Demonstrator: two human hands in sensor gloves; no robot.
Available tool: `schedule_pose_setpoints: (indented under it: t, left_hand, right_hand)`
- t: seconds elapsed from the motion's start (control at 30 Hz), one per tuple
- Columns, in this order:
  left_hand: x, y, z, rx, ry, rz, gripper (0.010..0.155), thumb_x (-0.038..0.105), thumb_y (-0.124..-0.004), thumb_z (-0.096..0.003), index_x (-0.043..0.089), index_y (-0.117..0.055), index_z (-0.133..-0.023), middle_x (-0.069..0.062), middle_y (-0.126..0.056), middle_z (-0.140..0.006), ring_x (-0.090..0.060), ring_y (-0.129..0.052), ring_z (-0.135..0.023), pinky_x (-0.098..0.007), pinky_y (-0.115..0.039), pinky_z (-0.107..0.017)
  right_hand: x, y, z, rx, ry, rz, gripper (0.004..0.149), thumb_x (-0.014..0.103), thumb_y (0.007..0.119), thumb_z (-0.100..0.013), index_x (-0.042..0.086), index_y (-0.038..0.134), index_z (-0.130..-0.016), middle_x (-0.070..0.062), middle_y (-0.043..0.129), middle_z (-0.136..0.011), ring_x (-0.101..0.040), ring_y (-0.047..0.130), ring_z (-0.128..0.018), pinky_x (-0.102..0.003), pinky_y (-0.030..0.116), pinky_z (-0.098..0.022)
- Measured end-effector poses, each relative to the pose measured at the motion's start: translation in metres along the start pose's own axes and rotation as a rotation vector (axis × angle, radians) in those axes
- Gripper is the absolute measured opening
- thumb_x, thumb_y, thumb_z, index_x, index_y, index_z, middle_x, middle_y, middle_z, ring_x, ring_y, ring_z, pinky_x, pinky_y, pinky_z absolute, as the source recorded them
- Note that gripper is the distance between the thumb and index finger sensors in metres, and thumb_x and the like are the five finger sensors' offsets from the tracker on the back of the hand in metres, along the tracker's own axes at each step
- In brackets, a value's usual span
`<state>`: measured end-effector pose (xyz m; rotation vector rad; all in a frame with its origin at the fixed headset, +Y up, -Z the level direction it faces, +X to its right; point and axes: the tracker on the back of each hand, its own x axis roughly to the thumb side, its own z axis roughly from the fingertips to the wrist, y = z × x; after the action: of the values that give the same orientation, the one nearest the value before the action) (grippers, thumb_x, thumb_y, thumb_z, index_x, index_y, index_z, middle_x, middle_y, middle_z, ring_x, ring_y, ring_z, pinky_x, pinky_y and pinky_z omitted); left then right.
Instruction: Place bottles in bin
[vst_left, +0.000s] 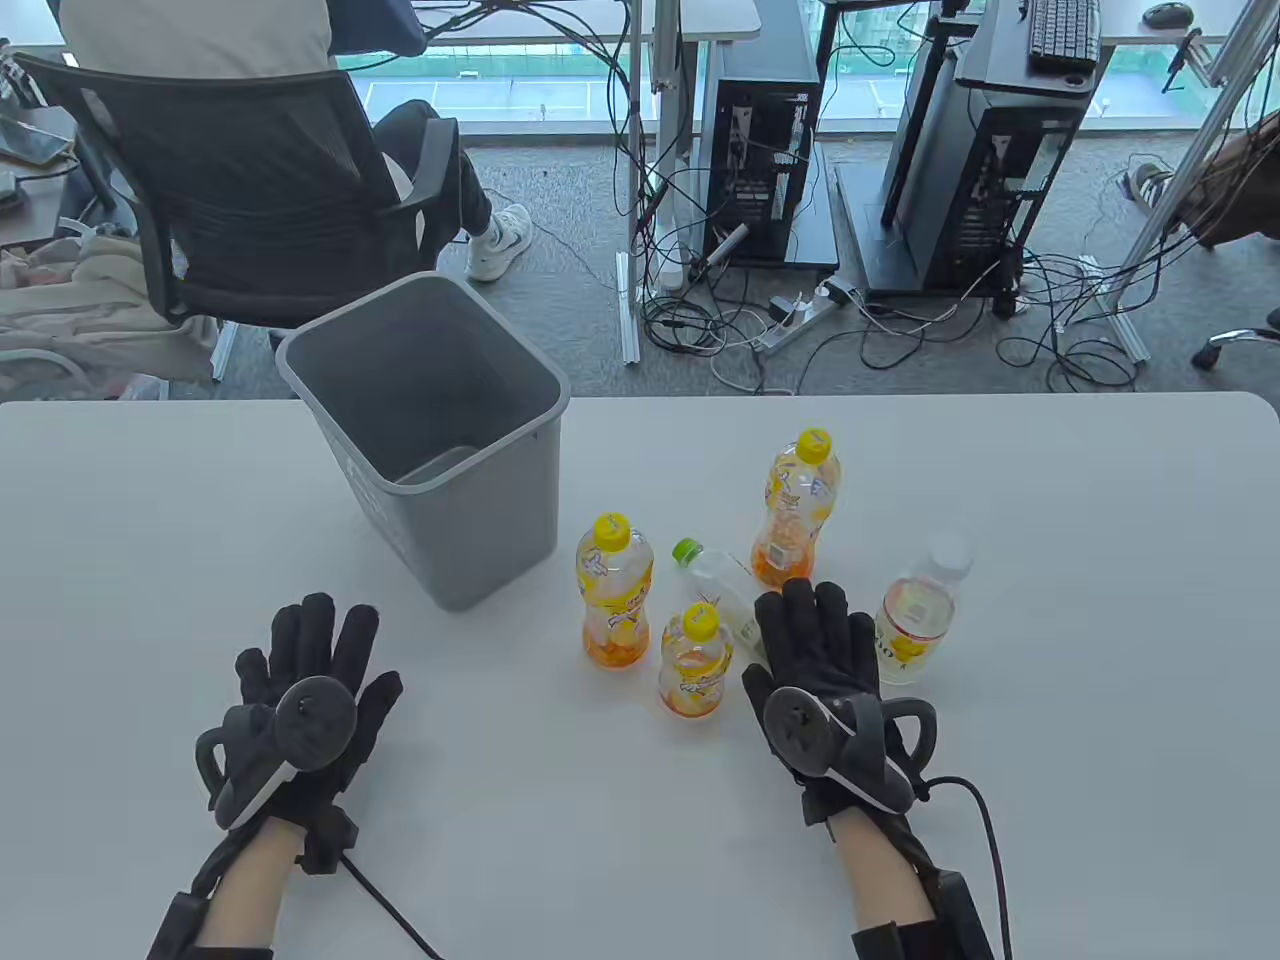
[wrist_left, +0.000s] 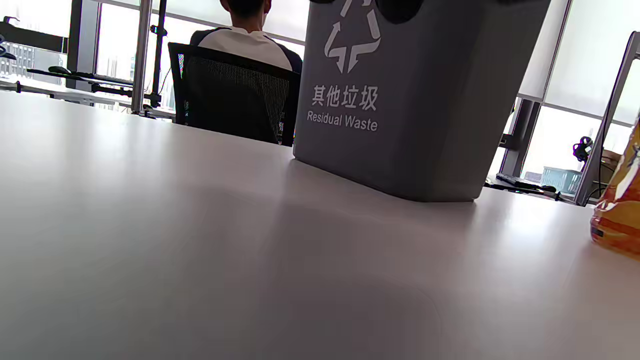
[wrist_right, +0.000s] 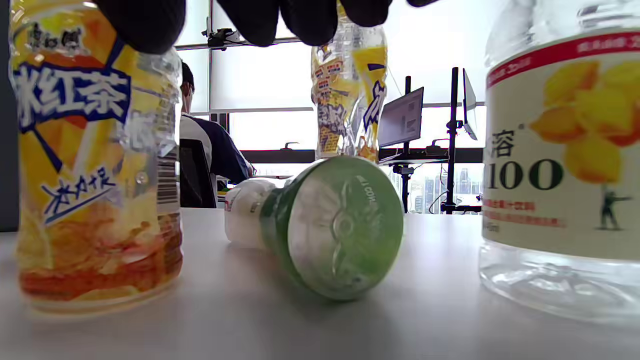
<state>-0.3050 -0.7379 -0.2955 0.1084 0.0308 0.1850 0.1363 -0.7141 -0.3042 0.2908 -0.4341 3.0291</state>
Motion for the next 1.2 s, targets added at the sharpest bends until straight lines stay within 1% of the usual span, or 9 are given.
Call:
schedule_pose_setpoints:
  t: [0.17,0.33,0.57,0.63,0.8,0.87,1.03,1.13,1.2]
  left_hand:
    - [0.001,0.000,0.001,-0.003,-0.001,-0.019,0.074,0.066,-0.052,-0.0511,0.037,-0.036,-0.117,-0.003,-0.024,-0.130,-0.037,-0.026,-0.123,-0.070,-0.028,-0.083]
    - [0.000,0.002,0.001,0.019,0.001,-0.004,0.074,0.066,-0.053,-0.0510,0.037,-0.037,-0.117,-0.003,-0.026,-0.130,-0.037,-0.028,-0.123,-0.070,-0.028,-0.083]
    - [-0.002,0.002,0.001,0.019,0.014,0.010,0.073,0.066,-0.055,-0.0509,0.036,-0.038,-0.116,-0.004,-0.029,-0.130,-0.037,-0.032,-0.122,-0.070,-0.031,-0.083]
    - [-0.002,0.002,0.001,0.022,0.015,0.012,0.074,0.066,-0.055,-0.0509,0.036,-0.038,-0.116,-0.004,-0.029,-0.130,-0.037,-0.032,-0.122,-0.069,-0.031,-0.083]
    - [-0.002,0.002,0.000,0.017,0.012,0.010,0.074,0.066,-0.056,-0.0508,0.036,-0.038,-0.116,-0.004,-0.029,-0.130,-0.037,-0.032,-0.122,-0.069,-0.032,-0.083]
    - [-0.001,0.002,0.001,0.013,0.009,0.006,0.074,0.066,-0.056,-0.0508,0.037,-0.039,-0.116,-0.003,-0.030,-0.130,-0.037,-0.033,-0.122,-0.069,-0.032,-0.083]
    - [0.001,0.001,0.001,0.009,-0.001,-0.009,0.074,0.066,-0.056,-0.0507,0.037,-0.039,-0.116,-0.004,-0.030,-0.130,-0.037,-0.034,-0.122,-0.069,-0.033,-0.083]
    - [0.001,0.001,0.001,0.010,-0.004,-0.010,0.073,0.066,-0.056,-0.0507,0.037,-0.039,-0.116,-0.004,-0.030,-0.130,-0.037,-0.034,-0.122,-0.069,-0.033,-0.083]
    - [0.001,0.001,0.001,0.008,-0.003,-0.009,0.074,0.066,-0.056,-0.0507,0.037,-0.039,-0.116,-0.004,-0.031,-0.130,-0.037,-0.034,-0.122,-0.069,-0.033,-0.083]
  right_hand:
    - [-0.001,0.002,0.001,0.007,0.004,-0.006,0.068,0.053,0.061,-0.058,0.026,0.040,-0.117,-0.008,0.034,-0.125,-0.038,0.028,-0.111,-0.057,0.036,-0.081]
    - [-0.002,0.001,0.003,0.000,0.013,-0.023,0.068,0.053,0.061,-0.058,0.025,0.042,-0.117,-0.009,0.038,-0.124,-0.039,0.033,-0.110,-0.057,0.039,-0.080]
    - [-0.004,-0.003,0.002,-0.022,0.017,-0.045,0.068,0.055,0.061,-0.057,0.025,0.043,-0.116,-0.010,0.045,-0.122,-0.040,0.041,-0.109,-0.056,0.048,-0.079]
    - [-0.005,-0.008,-0.001,-0.034,0.022,-0.070,0.068,0.055,0.061,-0.057,0.025,0.044,-0.116,-0.010,0.047,-0.122,-0.040,0.044,-0.108,-0.055,0.050,-0.078]
    - [-0.005,-0.033,-0.009,-0.106,0.059,-0.191,0.068,0.056,0.061,-0.057,0.026,0.044,-0.116,-0.009,0.050,-0.121,-0.041,0.049,-0.107,-0.054,0.055,-0.077]
    - [-0.001,-0.041,-0.013,-0.119,0.050,-0.217,0.069,0.057,0.062,-0.057,0.026,0.045,-0.116,-0.010,0.052,-0.120,-0.041,0.053,-0.105,-0.054,0.057,-0.076]
    - [0.019,-0.050,-0.030,-0.045,-0.007,-0.199,0.071,0.061,0.064,-0.055,0.029,0.048,-0.116,-0.010,0.056,-0.119,-0.041,0.061,-0.101,-0.053,0.061,-0.074]
    - [0.032,-0.058,-0.044,-0.006,-0.038,-0.139,0.072,0.063,0.064,-0.054,0.030,0.048,-0.116,-0.009,0.056,-0.119,-0.040,0.062,-0.101,-0.053,0.062,-0.074]
    - [0.042,-0.069,-0.056,0.004,-0.046,-0.124,0.072,0.064,0.064,-0.054,0.031,0.047,-0.116,-0.008,0.054,-0.120,-0.040,0.061,-0.102,-0.053,0.061,-0.075]
